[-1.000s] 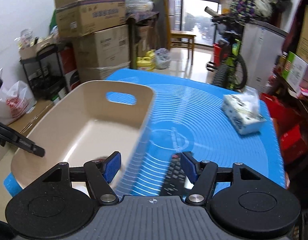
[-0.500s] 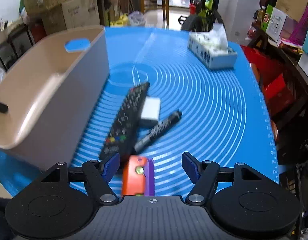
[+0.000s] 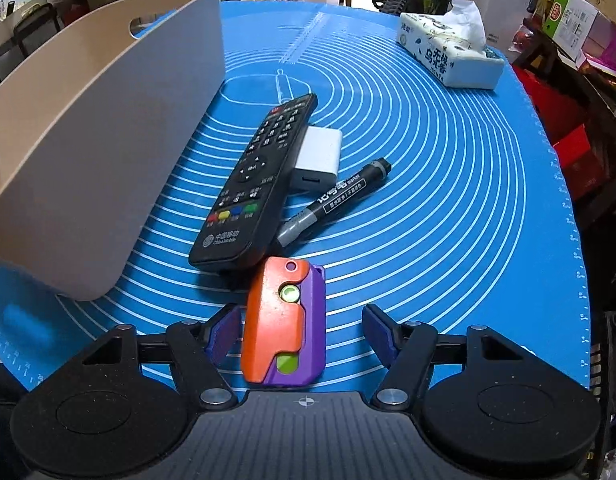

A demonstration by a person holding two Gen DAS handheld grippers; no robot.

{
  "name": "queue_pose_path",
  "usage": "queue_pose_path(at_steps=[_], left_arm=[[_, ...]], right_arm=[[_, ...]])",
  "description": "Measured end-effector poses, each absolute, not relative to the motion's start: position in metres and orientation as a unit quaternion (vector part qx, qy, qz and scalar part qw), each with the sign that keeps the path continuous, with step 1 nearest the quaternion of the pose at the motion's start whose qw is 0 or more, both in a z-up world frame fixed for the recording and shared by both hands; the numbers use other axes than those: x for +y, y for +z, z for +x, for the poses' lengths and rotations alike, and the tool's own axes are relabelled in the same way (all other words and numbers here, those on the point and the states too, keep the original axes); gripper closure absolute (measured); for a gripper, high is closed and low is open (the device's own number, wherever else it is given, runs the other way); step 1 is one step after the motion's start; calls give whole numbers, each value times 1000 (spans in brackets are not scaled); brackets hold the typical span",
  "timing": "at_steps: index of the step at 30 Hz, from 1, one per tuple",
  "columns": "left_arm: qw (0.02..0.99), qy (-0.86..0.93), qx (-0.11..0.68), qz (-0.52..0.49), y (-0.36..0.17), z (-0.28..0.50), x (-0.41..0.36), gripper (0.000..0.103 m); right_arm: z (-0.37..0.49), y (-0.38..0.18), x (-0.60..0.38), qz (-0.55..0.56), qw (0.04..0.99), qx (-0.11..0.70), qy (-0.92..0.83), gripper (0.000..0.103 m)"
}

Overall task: Organize rigid objects
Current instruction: 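Move the right tool to the orange-purple toy and grasp it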

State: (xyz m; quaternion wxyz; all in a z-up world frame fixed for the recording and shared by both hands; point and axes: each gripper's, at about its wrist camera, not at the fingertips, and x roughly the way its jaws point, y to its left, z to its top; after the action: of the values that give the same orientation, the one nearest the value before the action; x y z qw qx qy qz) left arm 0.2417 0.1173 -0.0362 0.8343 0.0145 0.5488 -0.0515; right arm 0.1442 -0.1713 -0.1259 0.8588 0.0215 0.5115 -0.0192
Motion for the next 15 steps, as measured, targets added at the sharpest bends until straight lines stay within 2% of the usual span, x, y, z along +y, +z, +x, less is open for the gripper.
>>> queue_pose_path(at_steps=[6,12,15], left_arm=[[834,-51,549,14,-36,242,118,99],[834,-51,549,14,-37,241,118,99],[834,-51,549,14,-37,241,118,99]], right_arm=[[142,-126,-171,17,866,500,-15,32],[139,-123,-167,13,869,494,3,52],[138,-123,-165,13,869,494,4,54]])
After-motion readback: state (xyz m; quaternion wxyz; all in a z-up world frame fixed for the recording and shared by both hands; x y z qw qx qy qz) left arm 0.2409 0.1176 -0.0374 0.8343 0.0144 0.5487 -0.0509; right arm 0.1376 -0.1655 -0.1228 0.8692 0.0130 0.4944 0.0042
